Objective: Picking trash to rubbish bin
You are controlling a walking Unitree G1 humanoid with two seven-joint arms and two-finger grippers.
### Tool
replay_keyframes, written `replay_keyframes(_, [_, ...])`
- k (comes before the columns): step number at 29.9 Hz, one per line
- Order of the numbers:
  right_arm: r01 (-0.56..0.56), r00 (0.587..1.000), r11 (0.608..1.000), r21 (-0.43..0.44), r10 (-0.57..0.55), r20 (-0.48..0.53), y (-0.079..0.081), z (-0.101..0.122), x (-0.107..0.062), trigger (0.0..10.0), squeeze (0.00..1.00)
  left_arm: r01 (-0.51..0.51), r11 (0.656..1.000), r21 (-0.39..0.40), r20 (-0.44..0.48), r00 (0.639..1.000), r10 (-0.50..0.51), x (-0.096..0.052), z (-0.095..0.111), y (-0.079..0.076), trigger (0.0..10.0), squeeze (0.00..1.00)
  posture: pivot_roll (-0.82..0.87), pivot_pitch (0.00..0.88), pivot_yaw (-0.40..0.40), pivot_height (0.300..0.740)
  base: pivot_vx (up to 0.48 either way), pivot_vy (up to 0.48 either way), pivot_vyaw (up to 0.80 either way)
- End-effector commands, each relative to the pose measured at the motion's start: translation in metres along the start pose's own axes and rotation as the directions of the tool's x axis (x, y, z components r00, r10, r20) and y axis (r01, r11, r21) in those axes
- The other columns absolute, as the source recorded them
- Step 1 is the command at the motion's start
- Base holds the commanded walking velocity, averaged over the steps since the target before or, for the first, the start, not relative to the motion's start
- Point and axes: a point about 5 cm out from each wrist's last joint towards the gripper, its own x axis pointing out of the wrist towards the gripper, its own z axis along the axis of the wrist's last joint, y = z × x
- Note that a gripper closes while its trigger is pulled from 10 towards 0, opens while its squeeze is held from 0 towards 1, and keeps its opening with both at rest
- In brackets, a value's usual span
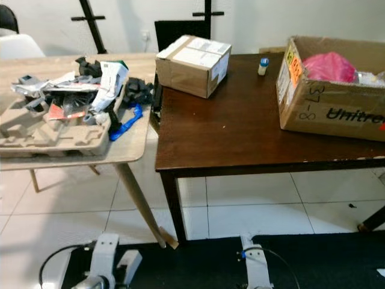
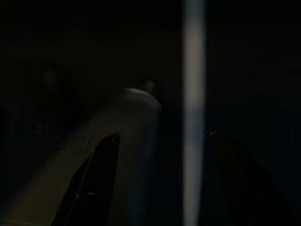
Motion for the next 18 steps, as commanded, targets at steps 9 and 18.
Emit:
replay_keyframes(9, [-0.022,1.000,1.000,-0.002,0.022,0.003,0.008,0.003,0.001,10.0,0.00,-0.009,1.000,-0.007,-0.006,1.000,0.009,-0.001,-0.001,0.005,10.0,0.00,-0.08,0.103,0.027,0.740,0.000,0.000,0.00])
replay_keyframes(18, [-0.040,0.999,0.999,0.019,0.040,0.011,0.014,0.010,0.002,10.0,0.00,0.008,1.000,0.026,-0.003,1.000,-0.008,-0.001,0.001,0.006,10.0,0.00,-0.07,0.097,0.030,0.740,0.000,0.000,-0.27])
